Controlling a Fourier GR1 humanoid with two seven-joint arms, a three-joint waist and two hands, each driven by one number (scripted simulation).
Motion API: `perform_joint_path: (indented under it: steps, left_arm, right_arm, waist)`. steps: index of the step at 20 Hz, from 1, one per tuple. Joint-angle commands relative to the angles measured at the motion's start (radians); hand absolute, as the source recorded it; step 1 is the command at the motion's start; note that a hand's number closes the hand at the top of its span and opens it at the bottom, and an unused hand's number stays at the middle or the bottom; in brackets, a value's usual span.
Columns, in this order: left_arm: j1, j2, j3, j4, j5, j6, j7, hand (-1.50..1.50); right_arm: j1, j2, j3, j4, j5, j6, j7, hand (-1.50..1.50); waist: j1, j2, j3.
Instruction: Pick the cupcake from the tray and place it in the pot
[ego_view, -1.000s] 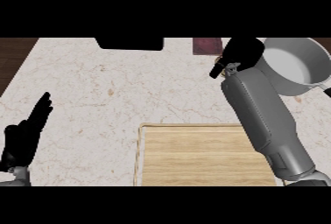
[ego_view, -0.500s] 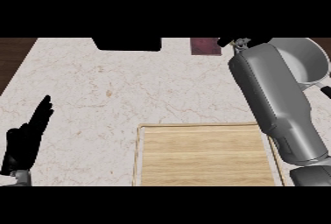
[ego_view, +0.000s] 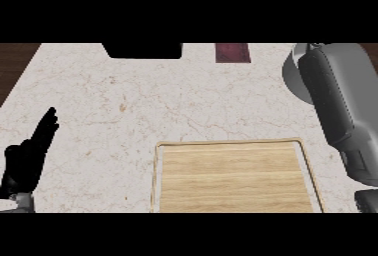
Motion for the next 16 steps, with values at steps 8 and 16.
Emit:
perform_joint_path:
  steps: [8,16]
  left_arm:
    - [-0.013,-0.039,-0.022,0.029,-0.033,0.012,-0.021,0.0]
    - [0.021,-0.008,0.012,0.011,0.014,-0.047,-0.051,0.0]
  right_arm:
    - [-0.014,-0.196,-0.154,0.27,-0.105,-0.156,-0.258,1.5]
    - [-0.012,-0.311,-0.242,0.507,-0.171,-0.234,-0.462,1.5]
  waist:
    - [0.009,0.005,0.0]
    - [0.036,0.016,0.001]
